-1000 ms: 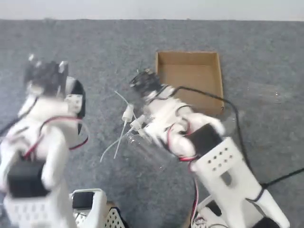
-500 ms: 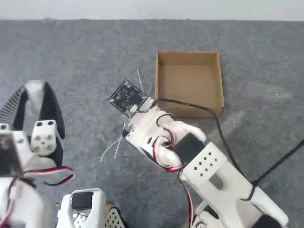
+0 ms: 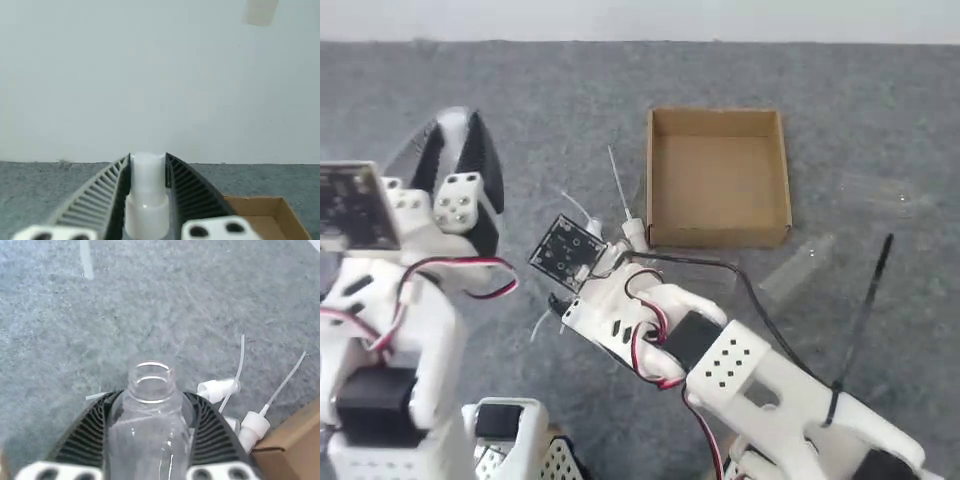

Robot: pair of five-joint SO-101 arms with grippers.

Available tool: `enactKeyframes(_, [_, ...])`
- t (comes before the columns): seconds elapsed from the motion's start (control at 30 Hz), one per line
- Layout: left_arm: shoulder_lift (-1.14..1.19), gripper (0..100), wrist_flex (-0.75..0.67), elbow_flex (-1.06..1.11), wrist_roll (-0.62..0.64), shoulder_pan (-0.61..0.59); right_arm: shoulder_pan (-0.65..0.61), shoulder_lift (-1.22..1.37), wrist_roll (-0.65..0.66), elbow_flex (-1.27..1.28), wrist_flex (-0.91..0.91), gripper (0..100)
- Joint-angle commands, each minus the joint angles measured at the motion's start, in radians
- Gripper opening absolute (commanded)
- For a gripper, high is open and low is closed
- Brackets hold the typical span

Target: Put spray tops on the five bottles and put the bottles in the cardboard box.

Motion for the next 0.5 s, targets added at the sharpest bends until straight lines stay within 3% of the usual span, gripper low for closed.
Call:
enactKeyframes(0.0, [-0.005,1,-0.049,0.007,0.08,0.017,-0.002,-0.013,-0.012,0.04,-0.13,0.6])
enactKeyframes(0.17, [-0.005,1,-0.143,0.088,0.161,0.021,0.001,-0.013,-0.015,0.064,-0.185,0.6])
enactKeyframes(0.3, [-0.011,1,-0.206,0.179,0.221,0.021,0.027,-0.035,-0.11,0.068,-0.186,0.6])
enactKeyframes(0.47, [-0.011,1,-0.226,0.209,0.252,0.025,0.047,-0.097,-0.12,0.094,-0.18,0.6])
